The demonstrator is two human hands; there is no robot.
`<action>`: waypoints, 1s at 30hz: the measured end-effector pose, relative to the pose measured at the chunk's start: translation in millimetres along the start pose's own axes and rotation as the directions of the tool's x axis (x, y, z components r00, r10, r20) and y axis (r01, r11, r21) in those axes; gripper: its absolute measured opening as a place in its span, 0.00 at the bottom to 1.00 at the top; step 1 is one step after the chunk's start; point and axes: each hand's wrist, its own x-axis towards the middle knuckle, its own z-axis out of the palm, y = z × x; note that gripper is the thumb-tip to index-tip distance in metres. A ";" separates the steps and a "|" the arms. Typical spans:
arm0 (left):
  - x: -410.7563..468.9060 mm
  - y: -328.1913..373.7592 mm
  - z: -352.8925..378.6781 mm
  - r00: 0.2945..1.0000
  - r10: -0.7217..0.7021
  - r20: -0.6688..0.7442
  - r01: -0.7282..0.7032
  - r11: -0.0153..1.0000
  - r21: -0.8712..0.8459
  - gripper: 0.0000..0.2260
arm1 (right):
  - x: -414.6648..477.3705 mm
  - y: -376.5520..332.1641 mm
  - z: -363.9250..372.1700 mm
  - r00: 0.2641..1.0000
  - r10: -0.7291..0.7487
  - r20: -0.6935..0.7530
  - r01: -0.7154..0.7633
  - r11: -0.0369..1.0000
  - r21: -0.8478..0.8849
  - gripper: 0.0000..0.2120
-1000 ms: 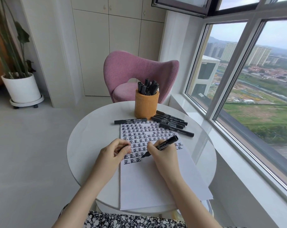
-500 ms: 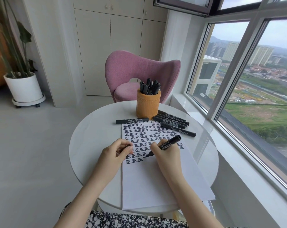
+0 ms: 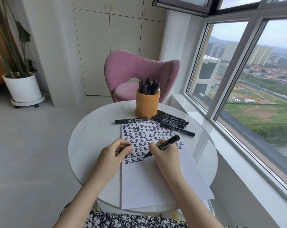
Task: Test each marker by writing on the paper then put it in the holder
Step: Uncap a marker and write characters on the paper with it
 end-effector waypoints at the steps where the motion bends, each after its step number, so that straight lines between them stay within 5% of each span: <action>1: -0.3 -0.1 -0.1 1.000 -0.002 0.002 0.002 1.000 -0.002 0.03 | -0.1 0.2 -0.1 1.000 0.002 0.005 -0.002 1.000 0.002 0.13; 30: -1.8 0.9 -0.8 1.000 -0.006 0.004 0.006 1.000 -0.015 0.03 | -1.4 -0.9 -2.0 1.000 -0.015 -0.004 0.015 0.999 0.030 0.13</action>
